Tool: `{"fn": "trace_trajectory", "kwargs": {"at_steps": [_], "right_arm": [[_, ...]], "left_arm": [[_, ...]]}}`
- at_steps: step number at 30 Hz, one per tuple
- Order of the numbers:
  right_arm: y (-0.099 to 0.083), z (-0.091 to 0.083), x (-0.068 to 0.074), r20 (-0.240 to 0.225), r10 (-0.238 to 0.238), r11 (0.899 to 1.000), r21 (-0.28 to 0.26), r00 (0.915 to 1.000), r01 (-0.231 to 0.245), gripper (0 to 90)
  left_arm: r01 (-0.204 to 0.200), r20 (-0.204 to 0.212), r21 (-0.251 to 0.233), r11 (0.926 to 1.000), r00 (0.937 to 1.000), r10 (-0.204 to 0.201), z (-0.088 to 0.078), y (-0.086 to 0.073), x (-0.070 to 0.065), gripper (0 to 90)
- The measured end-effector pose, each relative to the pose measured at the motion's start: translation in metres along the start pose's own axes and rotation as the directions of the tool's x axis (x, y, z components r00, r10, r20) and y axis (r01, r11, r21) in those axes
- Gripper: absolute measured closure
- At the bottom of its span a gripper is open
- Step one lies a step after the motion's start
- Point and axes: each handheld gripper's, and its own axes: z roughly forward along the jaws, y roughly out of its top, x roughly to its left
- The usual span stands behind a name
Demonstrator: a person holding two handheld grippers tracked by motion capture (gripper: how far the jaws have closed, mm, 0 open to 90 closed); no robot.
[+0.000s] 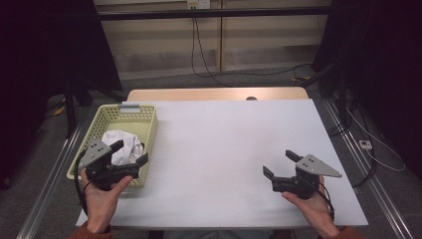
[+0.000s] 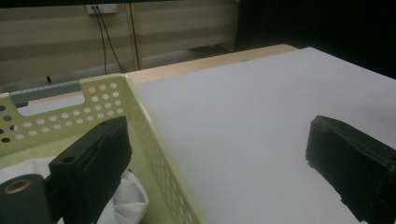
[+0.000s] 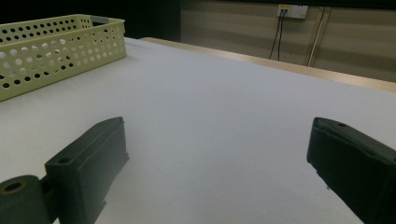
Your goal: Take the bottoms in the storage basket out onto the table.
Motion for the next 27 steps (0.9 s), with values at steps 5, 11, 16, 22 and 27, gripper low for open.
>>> {"fn": "trace_trajectory", "kwargs": {"at_steps": [5,11,16,22,27], "right_arm": [[0.0,0.0,0.0,-0.001,-0.002,1.0,0.001,1.0,0.002,5.0],[0.0,0.001,0.001,-0.002,0.002,1.0,-0.001,1.0,-0.002,5.0],[0.001,0.001,0.001,-0.003,0.003,1.0,-0.001,1.0,-0.003,5.0],[0.001,0.001,0.001,-0.005,0.002,1.0,0.0,1.0,-0.002,5.0],[0.001,0.001,0.001,-0.004,0.001,1.0,0.001,1.0,-0.001,5.0]], "left_arm": [[0.001,-0.01,0.009,1.0,0.9999,-0.001,-0.002,0.003,0.003,6.8],[0.001,-0.026,0.023,0.9997,0.9997,0.0,-0.005,0.006,0.009,6.8],[-0.001,-0.045,0.035,0.9994,0.999,0.002,-0.007,0.008,0.015,6.8],[-0.001,-0.081,0.049,0.9988,0.9967,0.005,-0.008,0.01,0.023,6.2],[0.009,-0.099,0.059,0.9982,0.9951,-0.004,-0.011,0.014,0.032,6.1]]}}
